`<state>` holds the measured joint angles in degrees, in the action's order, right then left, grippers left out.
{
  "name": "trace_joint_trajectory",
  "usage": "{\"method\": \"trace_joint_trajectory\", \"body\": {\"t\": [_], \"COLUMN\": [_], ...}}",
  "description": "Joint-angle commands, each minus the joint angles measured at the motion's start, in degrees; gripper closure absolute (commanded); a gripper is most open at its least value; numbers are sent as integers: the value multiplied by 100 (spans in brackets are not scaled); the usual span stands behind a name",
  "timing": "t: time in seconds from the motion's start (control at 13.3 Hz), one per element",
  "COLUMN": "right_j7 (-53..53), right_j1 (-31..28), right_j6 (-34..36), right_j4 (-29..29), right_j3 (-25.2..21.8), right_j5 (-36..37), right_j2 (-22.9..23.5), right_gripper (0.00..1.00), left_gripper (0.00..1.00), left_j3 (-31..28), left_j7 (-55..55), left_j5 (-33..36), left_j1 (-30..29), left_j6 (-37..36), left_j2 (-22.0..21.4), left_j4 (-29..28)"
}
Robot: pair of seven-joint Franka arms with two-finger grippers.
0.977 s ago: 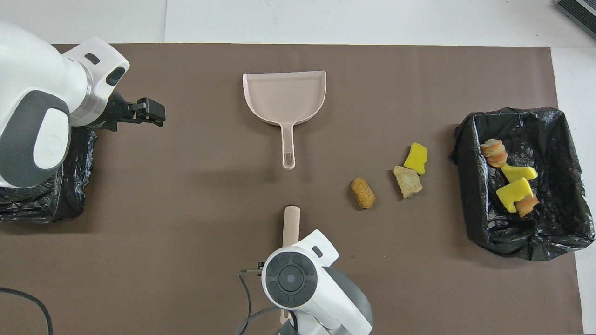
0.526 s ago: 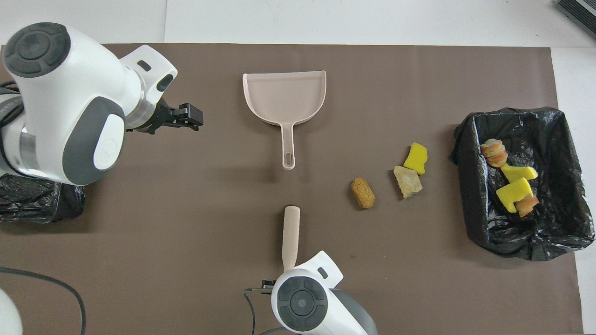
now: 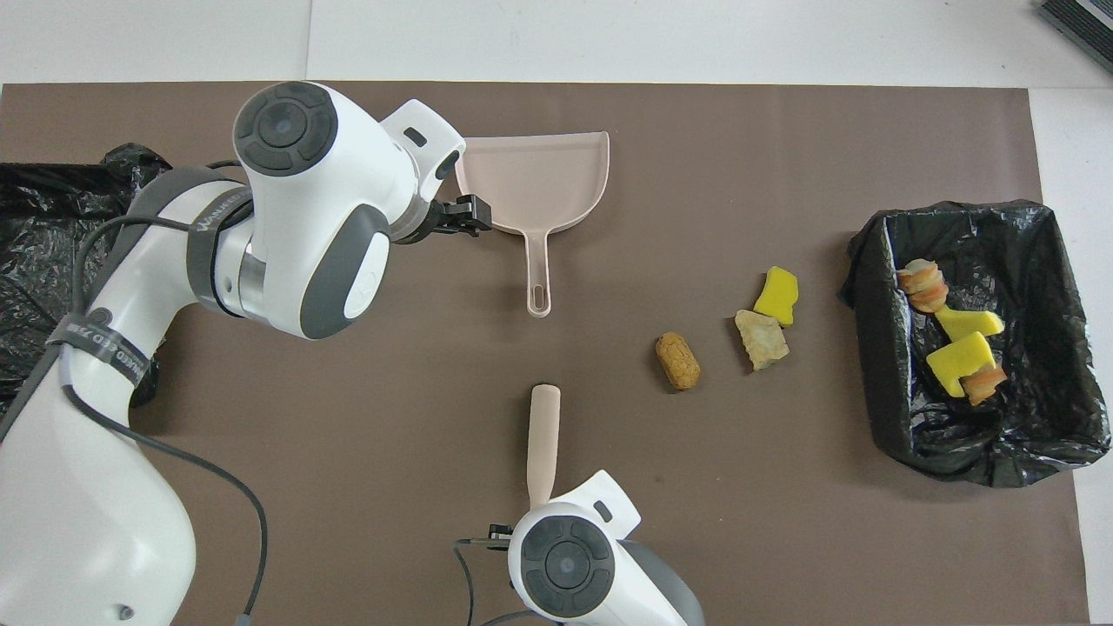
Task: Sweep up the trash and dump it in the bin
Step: 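Grasp the dustpan handle with the left gripper, then grasp the brush with the right gripper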
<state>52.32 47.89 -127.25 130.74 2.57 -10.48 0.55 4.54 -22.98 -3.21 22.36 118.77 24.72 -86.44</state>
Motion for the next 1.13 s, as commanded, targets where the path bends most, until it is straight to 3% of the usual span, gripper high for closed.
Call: {"method": "trace_joint_trajectory", "body": {"t": [0.0, 0.15, 0.3, 0.38, 0.6, 0.68, 0.83, 1.05], "right_j7": [-81, -81, -46, -20, -55, -90, -160, -450], "right_j1": [106, 106, 115, 115, 63, 1, -375, -1061], "right_j6": [-177, -177, -186, -169, 120, 443, 954, 1641], "right_j4": [101, 101, 75, 49, -22, -13, 22, -4], "right_j3": [-11, -2, -11, -2, -20, -46, -55, -64], "right_j5": [-165, -165, -174, -174, -174, -174, -156, -25], "right_j2": [16, 16, 33, 33, -115, -290, -659, -1056], "right_gripper": [39, 52, 87, 100, 100, 100, 100, 100], "left_gripper": [0, 0, 0, 0, 0, 5, 36, 38], "left_j3": [-58, -67, -76, -67, -67, -59, -58, -58], "left_j7": [-249, -417, -628, -716, -1041, -1042, -1051, -1060], "left_j5": [-57, -57, -57, -57, -57, -57, -92, -118], "left_j1": [417, 681, 823, 823, 849, 849, 849, 910], "left_j6": [94, 112, 94, 103, 129, 112, 59, 103], "left_j2": [374, 594, 840, 841, 876, 876, 868, 868], "left_j4": [242, 277, 505, 506, 497, 497, 488, 471]}}
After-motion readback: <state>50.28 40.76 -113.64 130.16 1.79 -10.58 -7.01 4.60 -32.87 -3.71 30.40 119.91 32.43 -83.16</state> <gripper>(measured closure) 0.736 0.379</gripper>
